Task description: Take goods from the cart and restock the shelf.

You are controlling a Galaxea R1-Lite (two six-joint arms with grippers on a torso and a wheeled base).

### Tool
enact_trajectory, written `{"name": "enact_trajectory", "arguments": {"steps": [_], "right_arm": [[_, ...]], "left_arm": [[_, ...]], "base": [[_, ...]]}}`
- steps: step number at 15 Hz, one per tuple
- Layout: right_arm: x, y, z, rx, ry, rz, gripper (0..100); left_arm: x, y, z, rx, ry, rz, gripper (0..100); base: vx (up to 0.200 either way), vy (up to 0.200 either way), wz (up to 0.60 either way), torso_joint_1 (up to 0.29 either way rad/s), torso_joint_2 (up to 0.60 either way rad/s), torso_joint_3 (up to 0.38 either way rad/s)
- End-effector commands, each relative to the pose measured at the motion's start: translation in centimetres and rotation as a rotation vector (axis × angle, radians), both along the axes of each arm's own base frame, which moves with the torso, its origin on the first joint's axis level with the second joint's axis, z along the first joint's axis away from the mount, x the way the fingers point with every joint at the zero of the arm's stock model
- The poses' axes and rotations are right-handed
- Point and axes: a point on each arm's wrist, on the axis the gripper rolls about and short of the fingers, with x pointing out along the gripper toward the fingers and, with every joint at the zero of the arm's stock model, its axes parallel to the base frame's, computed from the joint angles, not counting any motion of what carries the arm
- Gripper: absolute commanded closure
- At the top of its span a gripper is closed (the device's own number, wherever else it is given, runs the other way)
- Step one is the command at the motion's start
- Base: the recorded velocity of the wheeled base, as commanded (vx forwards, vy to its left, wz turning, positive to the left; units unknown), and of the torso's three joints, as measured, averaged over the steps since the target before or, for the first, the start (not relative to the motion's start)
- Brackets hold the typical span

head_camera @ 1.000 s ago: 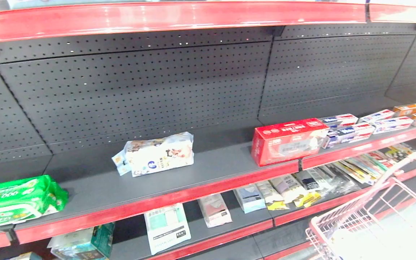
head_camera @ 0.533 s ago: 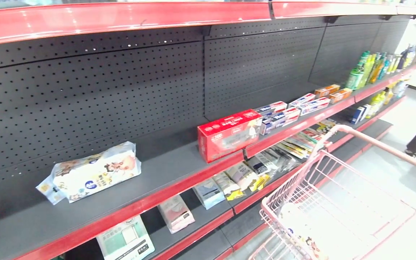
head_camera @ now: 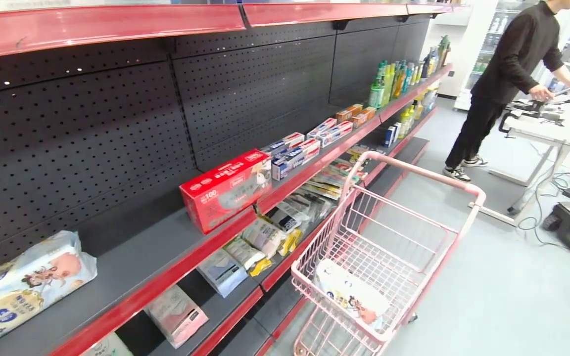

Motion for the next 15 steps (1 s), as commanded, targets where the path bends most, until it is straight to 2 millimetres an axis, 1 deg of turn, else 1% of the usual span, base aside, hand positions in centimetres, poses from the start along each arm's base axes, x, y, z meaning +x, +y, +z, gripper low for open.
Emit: {"name": "enact_trajectory", "arguments": {"steps": [1, 15], "right_arm": [[0.01, 0.0, 0.01, 0.0, 0.001, 0.0, 0], [0.01, -0.01, 0.01, -0.003, 0.001, -0.003, 0]], "left_arm": [[0.01, 0.0, 0.01, 0.0, 0.001, 0.001, 0], [0.01, 0.0, 0.01, 0.0, 0.001, -0.001, 0]], "base": [[0.0, 0.0, 0.0, 0.0, 0.0, 0.0], [0.0, 0.0, 0.0, 0.0, 0.0, 0.0]]}}
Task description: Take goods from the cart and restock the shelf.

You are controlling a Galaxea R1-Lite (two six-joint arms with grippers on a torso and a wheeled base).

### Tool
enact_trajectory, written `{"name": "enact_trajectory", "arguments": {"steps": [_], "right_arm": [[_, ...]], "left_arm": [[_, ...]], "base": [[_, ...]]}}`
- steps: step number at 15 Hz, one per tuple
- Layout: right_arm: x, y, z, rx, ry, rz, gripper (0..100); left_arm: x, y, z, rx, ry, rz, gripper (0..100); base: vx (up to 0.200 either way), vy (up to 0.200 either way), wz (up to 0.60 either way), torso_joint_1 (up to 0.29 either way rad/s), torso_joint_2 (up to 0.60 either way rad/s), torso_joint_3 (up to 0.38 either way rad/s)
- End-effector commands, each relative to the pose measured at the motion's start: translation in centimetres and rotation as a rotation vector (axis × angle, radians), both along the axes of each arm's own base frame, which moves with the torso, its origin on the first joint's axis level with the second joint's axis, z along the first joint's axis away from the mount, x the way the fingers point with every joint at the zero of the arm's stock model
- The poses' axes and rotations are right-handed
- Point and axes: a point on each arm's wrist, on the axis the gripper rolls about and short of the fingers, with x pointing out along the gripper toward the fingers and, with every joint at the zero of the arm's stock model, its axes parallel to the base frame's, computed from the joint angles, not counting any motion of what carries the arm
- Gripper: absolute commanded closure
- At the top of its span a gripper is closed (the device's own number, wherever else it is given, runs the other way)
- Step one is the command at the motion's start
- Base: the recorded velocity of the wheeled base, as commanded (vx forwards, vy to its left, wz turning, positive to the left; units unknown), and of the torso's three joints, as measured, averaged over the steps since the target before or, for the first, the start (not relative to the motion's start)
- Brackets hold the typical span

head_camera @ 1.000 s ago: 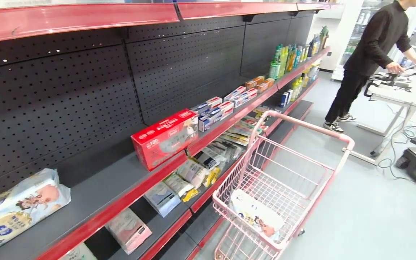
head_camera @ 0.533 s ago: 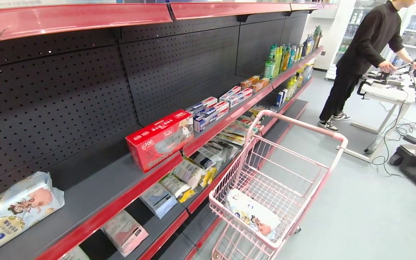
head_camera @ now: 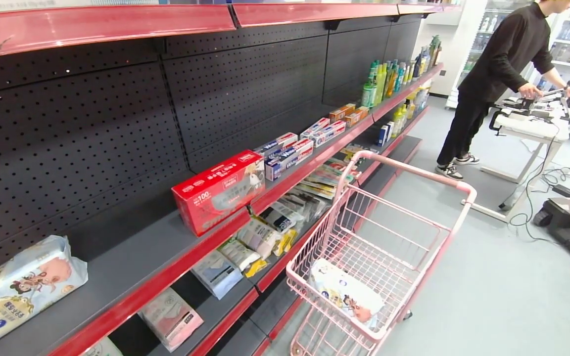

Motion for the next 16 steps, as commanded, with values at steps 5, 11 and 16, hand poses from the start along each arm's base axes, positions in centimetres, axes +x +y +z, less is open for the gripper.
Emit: {"name": "enact_trajectory", "arguments": {"steps": [5, 11, 16], "right_arm": [[0.0, 0.0, 0.0, -0.001, 0.001, -0.003, 0], [-0.1, 0.0, 1.3, 0.038, -0.016, 0.02, 0], [13.6, 0.3, 18.3, 0.269, 0.231, 0.012, 0]], "left_arm": [[0.0, 0.0, 0.0, 0.0, 0.001, 0.001, 0], [0.0, 0.0, 0.0, 0.001, 0.001, 0.001, 0], [0.0, 0.0, 0.0, 0.0, 0.001, 0.001, 0]], "base": [[0.0, 0.0, -0.24, 0.001, 0.0, -0.001], [0.0, 0.0, 0.0, 0.0, 0.0, 0.0], [0.0, 0.0, 0.0, 0.0, 0.0, 0.0]]}}
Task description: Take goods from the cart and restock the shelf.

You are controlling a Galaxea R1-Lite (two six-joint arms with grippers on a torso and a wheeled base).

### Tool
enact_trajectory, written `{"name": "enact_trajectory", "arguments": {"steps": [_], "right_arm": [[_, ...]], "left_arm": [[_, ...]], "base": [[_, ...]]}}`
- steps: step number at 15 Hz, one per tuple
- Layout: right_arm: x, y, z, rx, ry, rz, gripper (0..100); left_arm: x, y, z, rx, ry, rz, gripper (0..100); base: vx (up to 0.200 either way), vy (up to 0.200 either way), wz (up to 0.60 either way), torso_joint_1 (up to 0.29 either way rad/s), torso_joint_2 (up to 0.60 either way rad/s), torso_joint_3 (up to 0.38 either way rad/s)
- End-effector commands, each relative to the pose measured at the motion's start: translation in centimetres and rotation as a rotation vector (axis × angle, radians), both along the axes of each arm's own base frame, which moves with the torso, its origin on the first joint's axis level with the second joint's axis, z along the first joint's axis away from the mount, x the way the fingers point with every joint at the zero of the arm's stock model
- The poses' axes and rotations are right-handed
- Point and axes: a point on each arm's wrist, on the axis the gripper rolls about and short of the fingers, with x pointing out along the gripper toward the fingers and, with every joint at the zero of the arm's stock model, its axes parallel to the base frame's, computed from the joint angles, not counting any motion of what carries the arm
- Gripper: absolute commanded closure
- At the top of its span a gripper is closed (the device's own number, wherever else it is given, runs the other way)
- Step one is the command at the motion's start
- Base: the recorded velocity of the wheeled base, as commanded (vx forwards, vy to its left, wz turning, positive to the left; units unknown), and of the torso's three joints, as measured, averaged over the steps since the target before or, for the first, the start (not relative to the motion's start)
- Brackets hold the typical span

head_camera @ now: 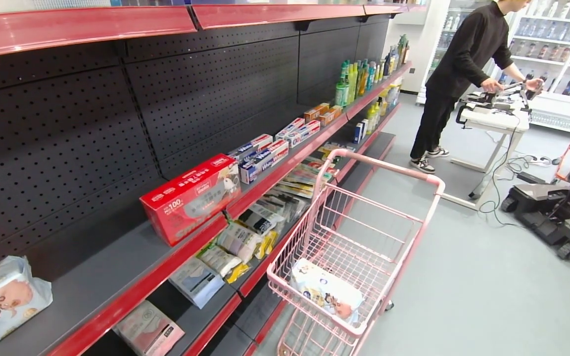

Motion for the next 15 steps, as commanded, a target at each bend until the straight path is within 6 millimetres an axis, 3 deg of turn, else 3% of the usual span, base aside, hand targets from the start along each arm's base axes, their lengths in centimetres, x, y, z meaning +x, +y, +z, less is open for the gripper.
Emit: {"name": "enact_trajectory", "arguments": {"steps": [1, 3, 4, 6, 9, 15], "right_arm": [[16.7, 0.4, 5.8, 0.042, 0.47, 0.074, 0], [20.7, 0.4, 2.2, -0.036, 0.658, 0.127, 0], [24.3, -0.2, -0.8, -0.141, 0.794, 0.16, 0], [28.9, -2.0, -4.0, -0.246, 0.876, 0.292, 0], [34.1, -3.6, -8.8, -0.409, 0.936, 0.443, 0], [40.4, 1.4, -14.6, -0.552, 0.944, 0.646, 0]], "left_arm": [[0.0, 0.0, 0.0, -0.001, 0.001, 0.001, 0], [0.0, 0.0, 0.0, -0.001, 0.001, 0.0, 0], [0.0, 0.0, 0.0, -0.002, 0.0, 0.001, 0], [0.0, 0.0, 0.0, -0.001, 0.001, 0.001, 0], [0.0, 0.0, 0.0, -0.001, 0.001, 0.001, 0], [0.0, 0.0, 0.0, -0.001, 0.001, 0.001, 0]], "base": [[0.0, 0.0, 0.0, 0.0, 0.0, 0.0], [0.0, 0.0, 0.0, 0.0, 0.0, 0.0], [0.0, 0.0, 0.0, 0.0, 0.0, 0.0], [0.0, 0.0, 0.0, 0.0, 0.0, 0.0], [0.0, 0.0, 0.0, 0.0, 0.0, 0.0], [0.0, 0.0, 0.0, 0.0, 0.0, 0.0]]}}
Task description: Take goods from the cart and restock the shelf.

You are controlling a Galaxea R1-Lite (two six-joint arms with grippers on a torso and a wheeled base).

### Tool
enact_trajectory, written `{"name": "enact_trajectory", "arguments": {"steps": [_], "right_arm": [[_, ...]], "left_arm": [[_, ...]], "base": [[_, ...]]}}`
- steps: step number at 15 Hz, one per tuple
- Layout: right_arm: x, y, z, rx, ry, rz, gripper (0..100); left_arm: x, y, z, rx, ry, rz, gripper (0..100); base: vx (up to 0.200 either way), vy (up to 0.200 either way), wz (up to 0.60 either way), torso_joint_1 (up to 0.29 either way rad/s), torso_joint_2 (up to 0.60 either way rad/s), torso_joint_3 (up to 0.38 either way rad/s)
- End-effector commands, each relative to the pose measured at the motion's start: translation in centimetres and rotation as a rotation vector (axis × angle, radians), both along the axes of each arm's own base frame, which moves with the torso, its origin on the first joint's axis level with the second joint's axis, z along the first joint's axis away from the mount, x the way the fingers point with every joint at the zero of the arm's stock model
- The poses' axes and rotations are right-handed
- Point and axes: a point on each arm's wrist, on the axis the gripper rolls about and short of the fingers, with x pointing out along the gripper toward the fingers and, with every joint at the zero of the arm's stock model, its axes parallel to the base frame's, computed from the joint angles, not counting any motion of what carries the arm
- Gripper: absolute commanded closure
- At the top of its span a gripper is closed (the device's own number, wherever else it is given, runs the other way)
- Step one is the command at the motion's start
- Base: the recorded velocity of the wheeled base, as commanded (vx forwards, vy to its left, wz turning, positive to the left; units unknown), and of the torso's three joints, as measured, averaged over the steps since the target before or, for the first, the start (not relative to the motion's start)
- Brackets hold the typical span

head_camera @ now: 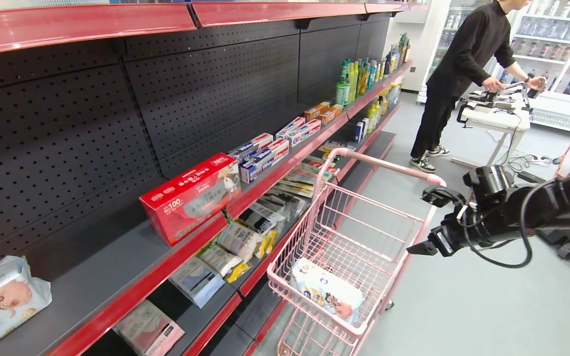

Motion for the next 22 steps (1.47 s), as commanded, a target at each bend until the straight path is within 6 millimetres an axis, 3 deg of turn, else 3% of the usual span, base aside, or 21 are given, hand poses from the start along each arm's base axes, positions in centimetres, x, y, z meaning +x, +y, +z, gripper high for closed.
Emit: {"name": "enact_trajectory", "arguments": {"steps": [1, 4, 12, 22], "right_arm": [[2.6, 1.8, -4.7, -0.026, 0.071, 0.087, 0], [4.5, 3.7, -6.1, -0.041, 0.063, 0.132, 0], [5.2, 9.2, -6.9, -0.077, 0.044, 0.226, 0], [6.1, 11.2, -6.7, -0.116, 0.07, 0.249, 0]], "left_arm": [[0.0, 0.0, 0.0, -0.001, 0.001, 0.0, 0], [0.0, 0.0, 0.0, -0.001, 0.001, 0.0, 0], [0.0, 0.0, 0.0, -0.001, 0.001, -0.001, 0], [0.0, 0.0, 0.0, -0.004, 0.0, -0.001, 0]], "base": [[0.0, 0.0, 0.0, 0.0, 0.0, 0.0], [0.0, 0.0, 0.0, 0.0, 0.0, 0.0], [0.0, 0.0, 0.0, 0.0, 0.0, 0.0], [0.0, 0.0, 0.0, -0.036, 0.08, 0.04]]}}
